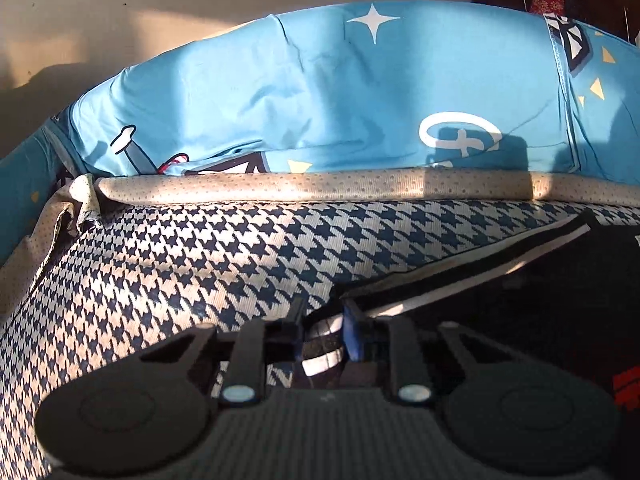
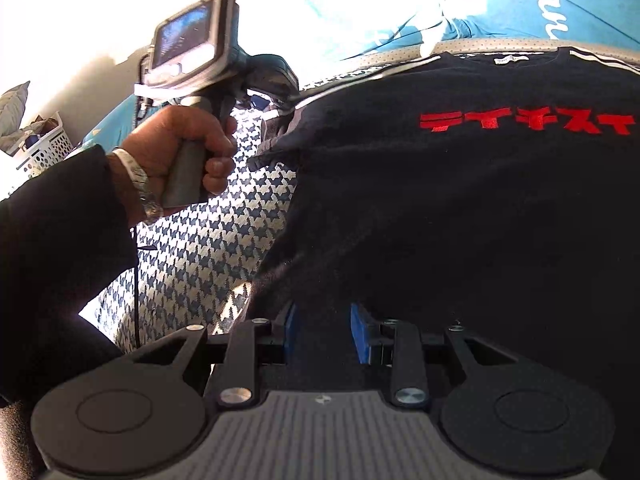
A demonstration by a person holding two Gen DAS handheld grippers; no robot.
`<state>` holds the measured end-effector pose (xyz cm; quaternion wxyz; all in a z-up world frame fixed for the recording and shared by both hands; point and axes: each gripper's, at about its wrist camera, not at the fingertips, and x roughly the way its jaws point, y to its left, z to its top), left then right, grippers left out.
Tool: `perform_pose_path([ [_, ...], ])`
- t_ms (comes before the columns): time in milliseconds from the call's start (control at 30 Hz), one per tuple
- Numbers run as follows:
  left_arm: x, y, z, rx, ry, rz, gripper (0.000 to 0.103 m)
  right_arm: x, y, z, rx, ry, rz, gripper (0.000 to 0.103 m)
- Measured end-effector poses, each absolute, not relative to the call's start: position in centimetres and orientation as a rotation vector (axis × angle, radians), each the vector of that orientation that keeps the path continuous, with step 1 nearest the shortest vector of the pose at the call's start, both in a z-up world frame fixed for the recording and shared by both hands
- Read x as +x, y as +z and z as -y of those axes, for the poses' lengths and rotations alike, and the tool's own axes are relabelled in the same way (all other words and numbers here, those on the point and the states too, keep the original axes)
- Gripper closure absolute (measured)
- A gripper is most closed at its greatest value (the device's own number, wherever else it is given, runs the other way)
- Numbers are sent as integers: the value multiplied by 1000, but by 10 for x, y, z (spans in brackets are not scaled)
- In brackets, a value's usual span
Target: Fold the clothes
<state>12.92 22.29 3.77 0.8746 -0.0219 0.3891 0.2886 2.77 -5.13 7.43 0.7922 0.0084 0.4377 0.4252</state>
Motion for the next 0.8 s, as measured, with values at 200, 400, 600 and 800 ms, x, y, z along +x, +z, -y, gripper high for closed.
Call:
perform_pose_path([
  [200,134,26,-226,-27,669,-840,67,27,77,54,9,899,-928,73],
  [400,122,45,-209,-42,651,-789,25,29,81,67,21,859,-912,73],
  [600,113,45,-168,-9,550,-813,22,30,83,78,14,833,-898,73],
  [800,102,38,-128,68,476,-838,22,31,84,84,14,807,-887,73],
])
